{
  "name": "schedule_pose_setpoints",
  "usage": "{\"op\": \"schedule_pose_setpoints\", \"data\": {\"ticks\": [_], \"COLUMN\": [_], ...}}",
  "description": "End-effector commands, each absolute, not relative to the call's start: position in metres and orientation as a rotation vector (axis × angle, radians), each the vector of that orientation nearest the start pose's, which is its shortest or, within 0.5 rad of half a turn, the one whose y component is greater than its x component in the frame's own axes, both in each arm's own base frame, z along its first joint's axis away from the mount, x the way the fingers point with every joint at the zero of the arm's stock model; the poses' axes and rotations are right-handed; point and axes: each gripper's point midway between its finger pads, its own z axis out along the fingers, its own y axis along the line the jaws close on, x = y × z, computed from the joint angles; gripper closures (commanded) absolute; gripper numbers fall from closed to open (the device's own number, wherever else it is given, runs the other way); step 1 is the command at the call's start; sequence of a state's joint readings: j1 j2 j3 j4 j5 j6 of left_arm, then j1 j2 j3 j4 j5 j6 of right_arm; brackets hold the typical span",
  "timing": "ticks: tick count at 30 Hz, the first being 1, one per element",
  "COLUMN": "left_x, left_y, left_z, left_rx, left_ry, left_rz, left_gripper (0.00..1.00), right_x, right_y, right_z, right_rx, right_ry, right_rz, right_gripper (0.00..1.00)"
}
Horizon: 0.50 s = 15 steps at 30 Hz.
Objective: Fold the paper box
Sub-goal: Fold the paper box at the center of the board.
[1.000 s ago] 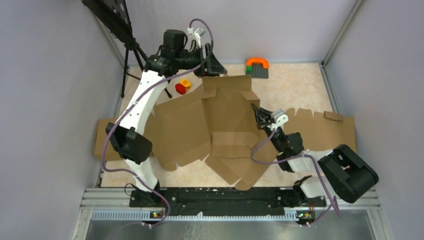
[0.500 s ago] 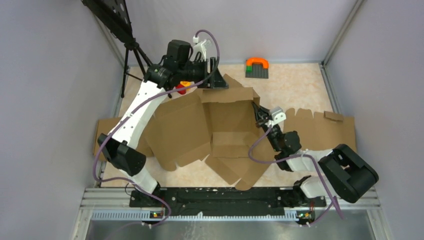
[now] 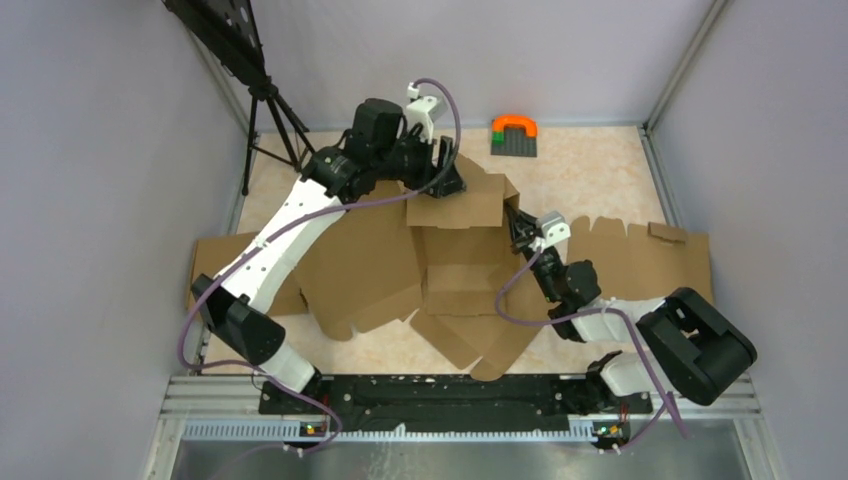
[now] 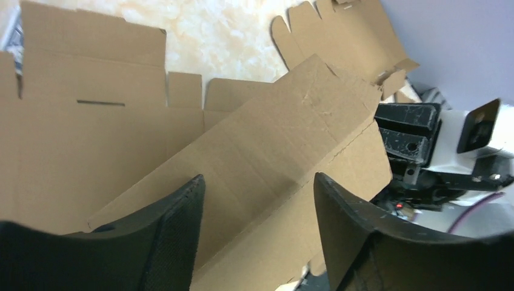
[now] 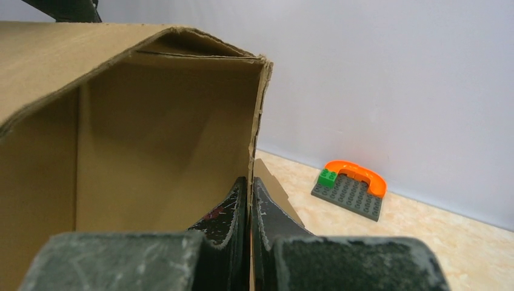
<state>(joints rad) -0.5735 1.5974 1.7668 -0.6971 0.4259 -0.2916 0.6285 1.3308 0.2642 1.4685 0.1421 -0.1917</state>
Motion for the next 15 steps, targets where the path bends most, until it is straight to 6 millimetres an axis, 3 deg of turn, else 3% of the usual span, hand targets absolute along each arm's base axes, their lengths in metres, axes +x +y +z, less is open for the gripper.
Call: {"op": "schedule_pose_setpoints", "data": {"ticks": [1, 7, 15], "left_x": [0.316, 0.312, 0.315], "left_y": [-0.309, -0.306, -0.313], "left_z": [0.344, 0.354, 0.342], "left_rx": [0.736, 0.898, 1.066], "left_ry": [1.925, 1.656, 1.588], "left_rz": [-0.781, -0.587, -0.482], "left_gripper": [0.31, 0.22, 0.24], "right_x": [0.317, 0.315, 0.315], "right_y": [0.203, 0.205, 0.209], "right_z": [0.258, 0.258, 0.261], "right_rx": [-0.379, -0.388, -0.391], "right_ry": [1.071, 1.067, 1.060], "right_rz": [0.317, 0.329, 0.339], "right_gripper": [1.00, 1.00, 1.00]}}
